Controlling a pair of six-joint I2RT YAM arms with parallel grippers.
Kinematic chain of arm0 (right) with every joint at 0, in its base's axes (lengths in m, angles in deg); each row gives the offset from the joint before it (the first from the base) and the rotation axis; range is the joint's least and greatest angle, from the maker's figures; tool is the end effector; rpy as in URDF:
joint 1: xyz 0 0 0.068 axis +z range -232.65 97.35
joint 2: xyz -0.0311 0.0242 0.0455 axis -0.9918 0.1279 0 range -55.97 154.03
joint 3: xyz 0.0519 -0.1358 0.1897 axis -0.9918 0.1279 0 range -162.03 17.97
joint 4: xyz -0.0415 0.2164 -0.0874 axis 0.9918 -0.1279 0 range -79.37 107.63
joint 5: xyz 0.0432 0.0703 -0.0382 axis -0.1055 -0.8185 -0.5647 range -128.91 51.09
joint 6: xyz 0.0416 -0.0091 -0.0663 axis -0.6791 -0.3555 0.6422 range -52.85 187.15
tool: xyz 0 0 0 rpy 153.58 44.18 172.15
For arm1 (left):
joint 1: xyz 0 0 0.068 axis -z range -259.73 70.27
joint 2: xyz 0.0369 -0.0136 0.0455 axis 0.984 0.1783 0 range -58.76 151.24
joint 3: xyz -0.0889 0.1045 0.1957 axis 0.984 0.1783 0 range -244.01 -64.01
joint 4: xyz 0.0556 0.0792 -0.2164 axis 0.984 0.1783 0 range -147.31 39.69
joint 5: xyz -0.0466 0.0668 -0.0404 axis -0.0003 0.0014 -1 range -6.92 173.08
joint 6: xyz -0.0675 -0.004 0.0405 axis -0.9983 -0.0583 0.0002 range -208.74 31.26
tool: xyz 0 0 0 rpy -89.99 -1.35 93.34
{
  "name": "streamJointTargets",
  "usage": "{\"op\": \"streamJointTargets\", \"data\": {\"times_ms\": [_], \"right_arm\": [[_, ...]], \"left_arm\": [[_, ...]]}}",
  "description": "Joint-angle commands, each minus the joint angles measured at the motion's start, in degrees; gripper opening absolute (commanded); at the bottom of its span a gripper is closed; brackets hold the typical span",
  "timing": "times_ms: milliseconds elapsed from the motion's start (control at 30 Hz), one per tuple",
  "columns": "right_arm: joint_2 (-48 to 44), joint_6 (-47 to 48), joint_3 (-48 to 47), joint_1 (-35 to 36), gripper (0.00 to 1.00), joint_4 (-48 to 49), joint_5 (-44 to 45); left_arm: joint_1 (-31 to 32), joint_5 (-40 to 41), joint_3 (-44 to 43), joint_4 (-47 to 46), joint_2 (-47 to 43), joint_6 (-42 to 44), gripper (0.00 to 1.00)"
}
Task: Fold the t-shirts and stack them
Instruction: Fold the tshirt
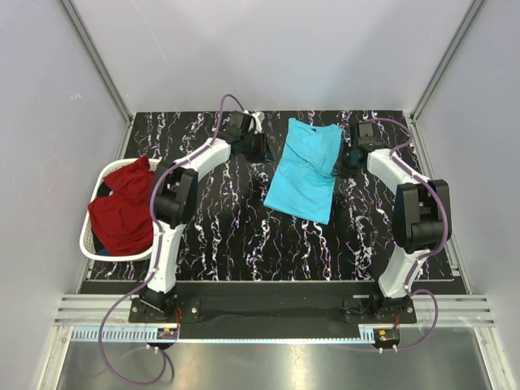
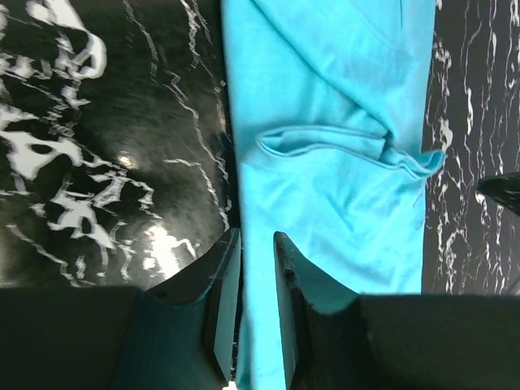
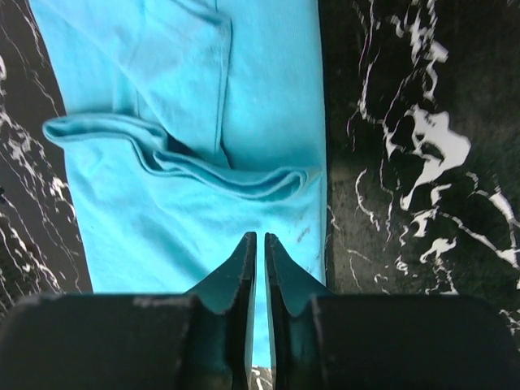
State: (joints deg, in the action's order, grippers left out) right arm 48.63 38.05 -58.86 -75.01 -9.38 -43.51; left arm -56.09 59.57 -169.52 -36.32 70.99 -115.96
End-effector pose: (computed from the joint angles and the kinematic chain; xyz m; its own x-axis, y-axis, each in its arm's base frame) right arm 0.3767 0.0561 0.1707 -0.7942 0.3825 -0.4721 0.2378 0.9107 0.3378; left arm 0.4346 -0.2197 0.1577 -0.8643 -0.0797 -0.4967 0.2582 0.7771 -0.5739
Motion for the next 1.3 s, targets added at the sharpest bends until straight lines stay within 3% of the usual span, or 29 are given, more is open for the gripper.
{"op": "streamJointTargets", "data": {"times_ms": [0, 467, 733, 1000, 1267], "right_arm": [[-0.7, -0.2, 1.7, -0.1, 0.14, 0.1, -3.3], [13.3, 2.6, -10.2, -1.3, 0.14, -0.3, 0.1], [10.6, 2.1, -12.9, -1.4, 0.16, -4.8, 3.0], [-0.7, -2.1, -2.1, -0.8, 0.20, -4.3, -7.9], [-6.3, -4.8, 9.9, 0.0, 0.18, 1.9, -15.1]], "left_arm": [[2.1, -0.5, 2.8, -2.6, -1.9, 0.4, 0.26], [3.6, 5.0, 15.2, -2.4, -5.4, 1.1, 0.25], [3.6, 5.9, 14.2, -0.9, -9.6, 2.9, 0.29], [3.6, -3.6, 5.8, -2.4, -5.2, 3.5, 0.28], [3.8, -6.6, -0.2, -5.0, 2.7, 3.4, 0.28]]}}
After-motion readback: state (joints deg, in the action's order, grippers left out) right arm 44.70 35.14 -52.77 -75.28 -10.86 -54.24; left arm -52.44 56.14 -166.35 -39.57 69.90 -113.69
